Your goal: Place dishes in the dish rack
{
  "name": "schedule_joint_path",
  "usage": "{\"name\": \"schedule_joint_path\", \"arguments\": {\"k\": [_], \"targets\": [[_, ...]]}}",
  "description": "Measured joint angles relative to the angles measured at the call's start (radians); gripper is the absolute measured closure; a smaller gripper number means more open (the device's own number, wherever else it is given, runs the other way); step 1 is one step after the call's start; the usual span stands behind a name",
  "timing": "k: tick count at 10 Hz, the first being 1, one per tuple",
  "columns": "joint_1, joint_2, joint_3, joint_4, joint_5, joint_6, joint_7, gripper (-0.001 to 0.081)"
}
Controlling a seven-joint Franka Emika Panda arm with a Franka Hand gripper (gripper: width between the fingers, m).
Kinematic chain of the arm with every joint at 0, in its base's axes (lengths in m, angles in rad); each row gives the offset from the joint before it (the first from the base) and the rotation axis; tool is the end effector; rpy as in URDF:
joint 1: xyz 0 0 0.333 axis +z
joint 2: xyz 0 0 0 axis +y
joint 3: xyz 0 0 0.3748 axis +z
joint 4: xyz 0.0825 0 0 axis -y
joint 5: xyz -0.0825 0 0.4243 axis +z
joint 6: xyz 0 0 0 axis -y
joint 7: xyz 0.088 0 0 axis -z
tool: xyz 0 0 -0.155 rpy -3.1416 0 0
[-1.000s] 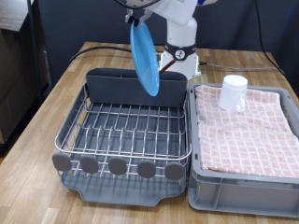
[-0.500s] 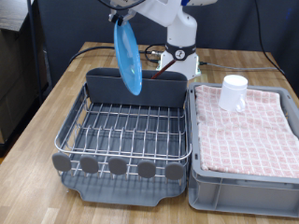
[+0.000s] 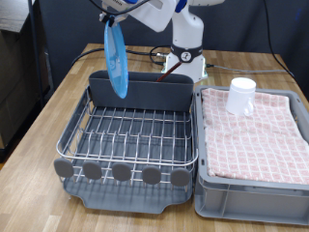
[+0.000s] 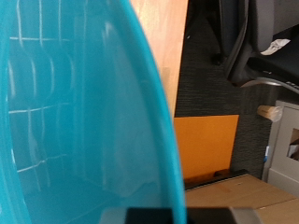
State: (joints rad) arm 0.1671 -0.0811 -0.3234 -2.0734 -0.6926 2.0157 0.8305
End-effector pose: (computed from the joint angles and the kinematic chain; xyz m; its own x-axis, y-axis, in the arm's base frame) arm 0.5570 -0.1570 0.4794 0.7706 -0.5179 0.3714 -0.6371 -0.6424 0.4260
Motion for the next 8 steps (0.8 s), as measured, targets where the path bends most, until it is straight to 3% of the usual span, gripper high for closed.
{"name": "schedule_joint_path", "arguments": {"k": [8], "targets": [[0.000, 0.071, -0.020, -0.015, -0.064, 0.086, 0.023, 0.0780]]}}
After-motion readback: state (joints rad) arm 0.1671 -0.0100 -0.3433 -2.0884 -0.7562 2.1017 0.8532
